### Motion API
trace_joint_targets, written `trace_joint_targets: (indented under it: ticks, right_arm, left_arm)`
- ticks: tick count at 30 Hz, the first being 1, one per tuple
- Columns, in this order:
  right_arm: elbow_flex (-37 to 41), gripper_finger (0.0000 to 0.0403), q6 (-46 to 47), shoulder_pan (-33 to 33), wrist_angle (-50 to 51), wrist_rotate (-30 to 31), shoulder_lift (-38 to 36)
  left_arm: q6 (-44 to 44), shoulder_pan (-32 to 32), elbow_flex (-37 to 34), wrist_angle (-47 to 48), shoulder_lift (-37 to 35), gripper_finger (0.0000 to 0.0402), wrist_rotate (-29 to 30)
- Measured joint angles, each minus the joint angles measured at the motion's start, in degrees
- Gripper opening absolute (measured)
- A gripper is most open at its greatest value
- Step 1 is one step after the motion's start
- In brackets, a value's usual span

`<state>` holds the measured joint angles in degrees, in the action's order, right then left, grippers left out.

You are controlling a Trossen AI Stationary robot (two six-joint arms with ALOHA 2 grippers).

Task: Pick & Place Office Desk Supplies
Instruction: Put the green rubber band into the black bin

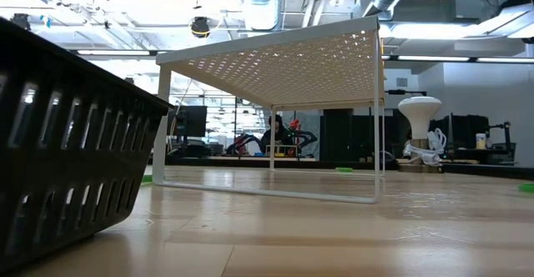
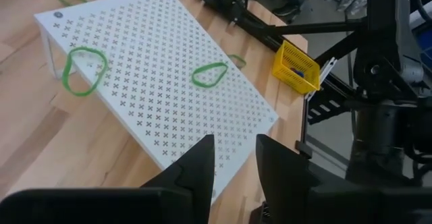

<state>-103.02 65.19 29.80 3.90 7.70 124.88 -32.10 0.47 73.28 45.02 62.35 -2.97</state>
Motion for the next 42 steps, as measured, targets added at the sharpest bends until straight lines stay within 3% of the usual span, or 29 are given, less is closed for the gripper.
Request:
trace_joint_targets:
  ticks: [20, 31, 42]
  right_arm:
    - [0.00, 0.0000, -5.09, -0.83, 0.42, -0.78, 0.11]
    - [0.00, 0.0066, -4.72, -1.45, 1.32, 1.22, 0.11]
    - [0.00, 0.0072, -4.64, -1.27, 0.14, 1.27, 0.11]
  left_arm:
    - [-0.04, 0.00, 0.02, 0.02, -0.40, 0.0104, -0.01]
    - [-0.07, -0.07, 0.02, 0.02, -0.40, 0.0104, -0.19]
    - [-0.07, -0.07, 0.02, 0.02, -0.40, 0.0104, -0.46]
